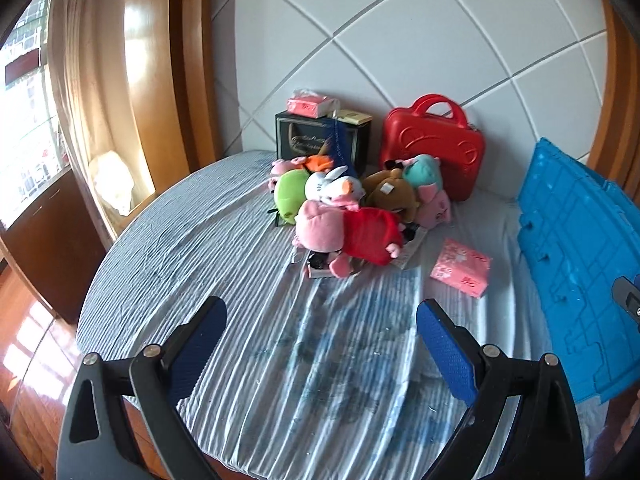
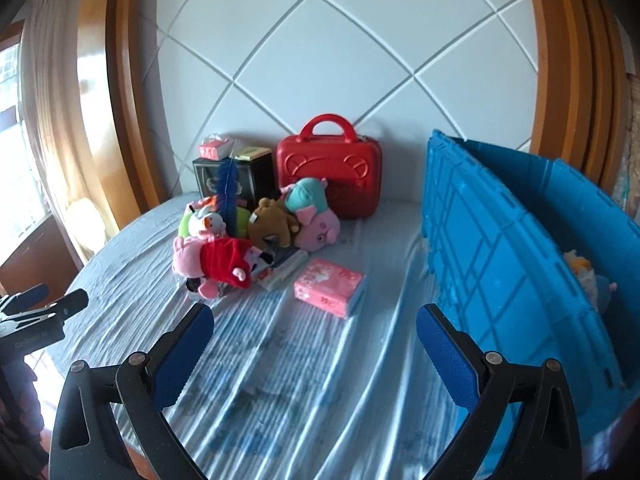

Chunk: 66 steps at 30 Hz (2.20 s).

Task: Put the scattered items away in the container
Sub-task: 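Move both grippers back from the crate toward the toy pile, then grasp the pink pig plush in red dress with the left gripper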

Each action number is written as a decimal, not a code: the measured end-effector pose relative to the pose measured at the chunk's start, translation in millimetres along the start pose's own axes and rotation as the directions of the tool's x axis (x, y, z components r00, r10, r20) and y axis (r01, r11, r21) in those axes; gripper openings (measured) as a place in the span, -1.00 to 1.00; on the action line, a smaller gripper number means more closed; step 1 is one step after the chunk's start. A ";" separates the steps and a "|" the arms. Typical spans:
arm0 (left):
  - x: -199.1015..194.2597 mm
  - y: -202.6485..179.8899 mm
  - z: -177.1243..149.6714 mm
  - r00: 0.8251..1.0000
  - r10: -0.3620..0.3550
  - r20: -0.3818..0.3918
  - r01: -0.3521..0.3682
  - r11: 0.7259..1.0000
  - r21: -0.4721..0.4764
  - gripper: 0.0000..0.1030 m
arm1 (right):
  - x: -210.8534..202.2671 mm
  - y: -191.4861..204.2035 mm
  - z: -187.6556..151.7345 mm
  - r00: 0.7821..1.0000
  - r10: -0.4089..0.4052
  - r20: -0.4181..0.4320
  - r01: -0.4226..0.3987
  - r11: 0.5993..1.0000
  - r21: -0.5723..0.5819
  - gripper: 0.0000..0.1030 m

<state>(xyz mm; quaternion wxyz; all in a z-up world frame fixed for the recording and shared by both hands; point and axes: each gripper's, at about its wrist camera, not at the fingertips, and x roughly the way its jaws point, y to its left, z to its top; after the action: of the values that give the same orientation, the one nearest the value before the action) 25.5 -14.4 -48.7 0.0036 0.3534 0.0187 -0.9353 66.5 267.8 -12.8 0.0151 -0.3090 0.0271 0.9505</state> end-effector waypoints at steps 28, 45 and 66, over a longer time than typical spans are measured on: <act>241.8 18.7 111.7 0.989 0.017 -0.150 -0.007 0.998 0.067 0.88 | 222.2 38.3 32.1 0.969 -0.001 -0.246 0.017 0.998 0.060 1.00; 300.4 20.0 67.6 0.938 -0.081 -0.337 0.144 0.975 0.167 0.89 | 376.1 93.9 47.8 0.922 -0.002 -0.387 0.006 1.000 0.009 0.99; 228.3 52.5 24.2 0.954 0.041 -0.298 -0.026 0.998 0.054 0.88 | 296.2 121.0 -52.2 0.831 0.223 -0.510 -0.244 0.970 0.026 0.99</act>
<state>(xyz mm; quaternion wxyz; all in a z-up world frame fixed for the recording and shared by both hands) -160.6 -66.3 -183.2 0.0077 0.4910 -0.0101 -0.8711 -147.8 147.4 -224.1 -0.1147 -0.5437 0.0486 0.8300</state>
